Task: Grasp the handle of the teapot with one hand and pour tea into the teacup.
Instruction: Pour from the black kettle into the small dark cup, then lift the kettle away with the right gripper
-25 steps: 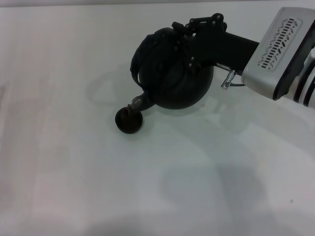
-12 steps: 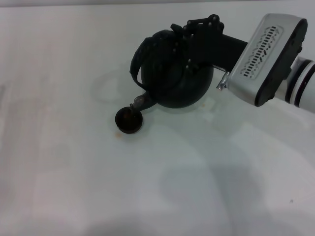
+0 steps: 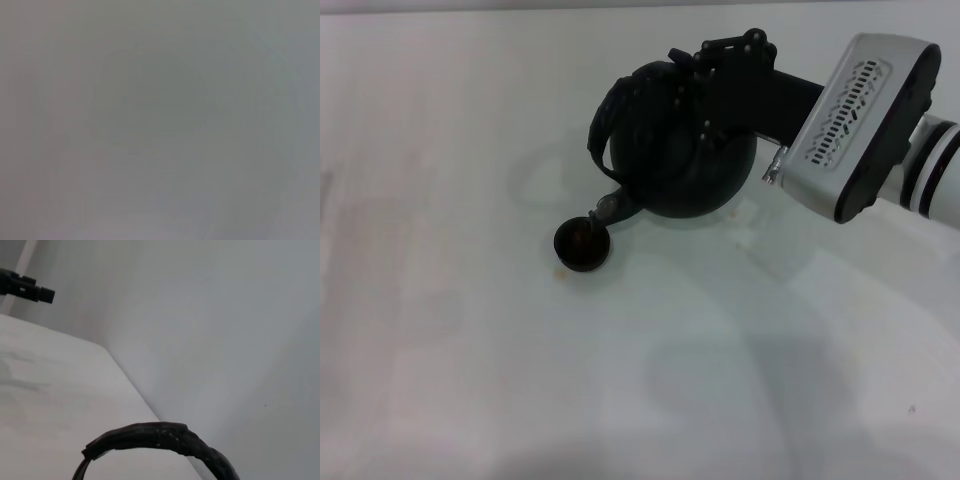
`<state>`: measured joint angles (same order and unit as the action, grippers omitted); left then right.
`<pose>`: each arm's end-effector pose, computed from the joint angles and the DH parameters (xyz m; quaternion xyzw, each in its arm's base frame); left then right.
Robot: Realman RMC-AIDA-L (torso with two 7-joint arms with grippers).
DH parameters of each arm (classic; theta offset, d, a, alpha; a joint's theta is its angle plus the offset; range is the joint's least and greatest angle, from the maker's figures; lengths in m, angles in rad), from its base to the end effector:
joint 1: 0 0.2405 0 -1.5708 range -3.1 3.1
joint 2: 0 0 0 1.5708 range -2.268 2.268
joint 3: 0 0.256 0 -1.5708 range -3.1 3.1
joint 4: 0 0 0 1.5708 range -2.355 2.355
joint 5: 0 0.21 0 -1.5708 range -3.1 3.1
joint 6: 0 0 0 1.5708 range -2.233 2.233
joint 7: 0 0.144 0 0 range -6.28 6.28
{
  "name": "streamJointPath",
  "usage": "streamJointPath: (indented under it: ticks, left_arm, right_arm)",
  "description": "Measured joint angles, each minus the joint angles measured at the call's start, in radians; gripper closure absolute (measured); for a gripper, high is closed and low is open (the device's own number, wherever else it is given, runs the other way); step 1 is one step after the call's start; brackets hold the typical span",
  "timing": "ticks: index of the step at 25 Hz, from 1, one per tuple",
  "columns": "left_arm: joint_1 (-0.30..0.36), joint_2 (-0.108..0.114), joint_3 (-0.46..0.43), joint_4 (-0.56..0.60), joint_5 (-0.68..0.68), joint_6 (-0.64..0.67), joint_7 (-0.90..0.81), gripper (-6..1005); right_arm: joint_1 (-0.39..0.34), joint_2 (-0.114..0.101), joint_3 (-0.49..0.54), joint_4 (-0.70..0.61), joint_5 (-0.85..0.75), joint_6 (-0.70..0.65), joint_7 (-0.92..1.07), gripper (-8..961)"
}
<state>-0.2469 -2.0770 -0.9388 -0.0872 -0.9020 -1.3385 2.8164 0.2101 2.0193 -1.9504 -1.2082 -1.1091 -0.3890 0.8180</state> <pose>-0.3908 0.2551 0.0245 -0.5817 -0.3092 -0.3299 0.6762 0.1818 0.3332 -0.0644 -0.9109 -0.0612 0.1288 0.3873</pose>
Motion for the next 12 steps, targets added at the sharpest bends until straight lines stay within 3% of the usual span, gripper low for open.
streamJointPath:
  ticks: [12]
  left_arm:
    - [-0.001, 0.001, 0.0, 0.0, 0.0, 0.002, 0.001, 137]
  right_arm:
    - [0.001, 0.001, -0.004, -0.011, 0.0, 0.023, -0.034, 797]
